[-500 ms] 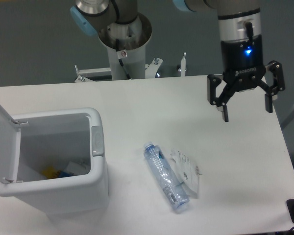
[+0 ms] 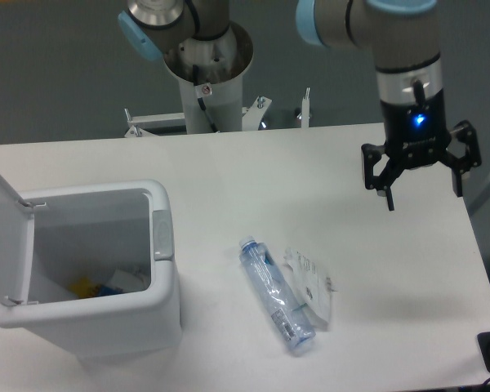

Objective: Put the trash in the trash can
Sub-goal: 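Move the open gripper over the clear plastic bag, then lower the gripper and close it on the plastic bag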

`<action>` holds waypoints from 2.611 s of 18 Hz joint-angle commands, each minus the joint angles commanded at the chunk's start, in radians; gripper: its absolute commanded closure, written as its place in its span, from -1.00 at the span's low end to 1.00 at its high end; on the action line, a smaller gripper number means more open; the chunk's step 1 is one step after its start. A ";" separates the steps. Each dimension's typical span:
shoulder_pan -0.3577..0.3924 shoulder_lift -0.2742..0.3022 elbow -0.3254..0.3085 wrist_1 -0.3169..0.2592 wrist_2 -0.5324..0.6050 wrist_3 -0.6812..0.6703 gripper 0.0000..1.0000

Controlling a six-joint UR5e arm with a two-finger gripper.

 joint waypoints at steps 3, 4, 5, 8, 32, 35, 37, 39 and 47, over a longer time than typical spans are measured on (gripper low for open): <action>-0.020 -0.015 -0.084 0.002 0.003 0.014 -1.00; -0.046 -0.040 -0.110 0.005 0.003 0.024 -1.00; -0.057 -0.061 -0.114 0.005 0.005 0.031 -1.00; -0.084 -0.097 -0.134 0.003 -0.003 0.020 -1.00; -0.138 -0.239 -0.151 0.020 -0.005 0.152 -1.00; -0.138 -0.247 -0.141 0.018 -0.005 0.152 -0.82; -0.138 -0.247 -0.140 0.020 -0.005 0.152 -0.51; -0.137 -0.249 -0.134 0.018 -0.002 0.149 0.19; -0.137 -0.250 -0.132 0.017 0.035 0.150 1.00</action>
